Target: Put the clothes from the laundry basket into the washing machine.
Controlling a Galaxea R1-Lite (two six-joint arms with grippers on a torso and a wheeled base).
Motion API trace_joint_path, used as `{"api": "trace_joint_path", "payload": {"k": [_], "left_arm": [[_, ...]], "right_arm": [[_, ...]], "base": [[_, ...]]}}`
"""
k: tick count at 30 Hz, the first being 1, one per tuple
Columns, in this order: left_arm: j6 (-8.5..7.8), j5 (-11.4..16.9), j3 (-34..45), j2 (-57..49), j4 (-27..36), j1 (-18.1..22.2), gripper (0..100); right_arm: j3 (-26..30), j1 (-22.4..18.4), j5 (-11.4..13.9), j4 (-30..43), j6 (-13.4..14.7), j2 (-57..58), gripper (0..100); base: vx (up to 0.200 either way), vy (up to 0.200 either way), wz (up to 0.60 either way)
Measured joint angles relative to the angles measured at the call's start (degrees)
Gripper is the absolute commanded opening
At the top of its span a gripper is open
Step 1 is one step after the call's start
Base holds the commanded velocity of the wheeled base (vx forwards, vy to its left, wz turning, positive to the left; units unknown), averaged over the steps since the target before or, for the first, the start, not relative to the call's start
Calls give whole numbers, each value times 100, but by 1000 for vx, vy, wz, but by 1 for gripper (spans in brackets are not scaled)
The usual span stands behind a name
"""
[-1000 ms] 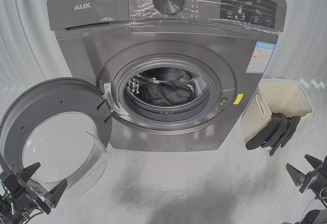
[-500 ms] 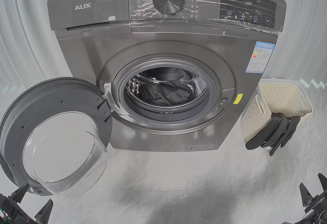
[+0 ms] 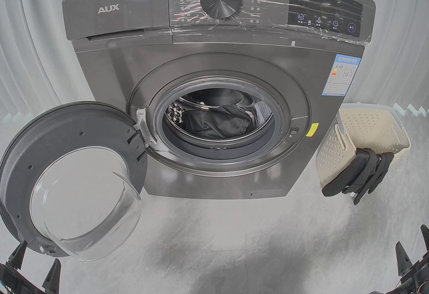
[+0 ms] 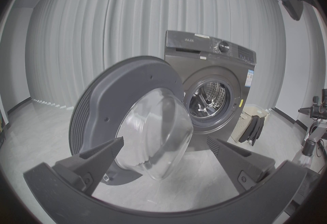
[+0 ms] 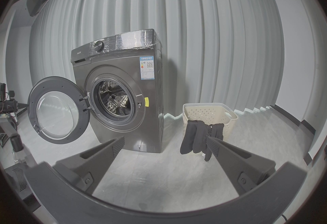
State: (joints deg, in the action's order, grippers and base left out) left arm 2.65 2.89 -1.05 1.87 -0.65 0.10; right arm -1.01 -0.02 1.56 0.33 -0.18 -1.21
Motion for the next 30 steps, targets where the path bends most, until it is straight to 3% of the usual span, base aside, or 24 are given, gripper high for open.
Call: {"api": "trace_joint_path", "payload": {"k": [2,7,12,30], "left_arm": [[-49,-22,-29,-44,157,-7,100],[-483,-13,-18,-99,215,-10,100],[-249,-46,0,-113,215,-15,100],[-176,-79,6,-123,197,-20,100]], "right_arm": [[0,7,10,-1,-20,22,100],[0,18,16,-4,-30,46,100],[0,18,16,-6,-33,52,100],[0,18,18,-9,-33,55,100]], "base": [[0,0,0],[0,0,0],[0,-80,0],[0,-200,0]]}}
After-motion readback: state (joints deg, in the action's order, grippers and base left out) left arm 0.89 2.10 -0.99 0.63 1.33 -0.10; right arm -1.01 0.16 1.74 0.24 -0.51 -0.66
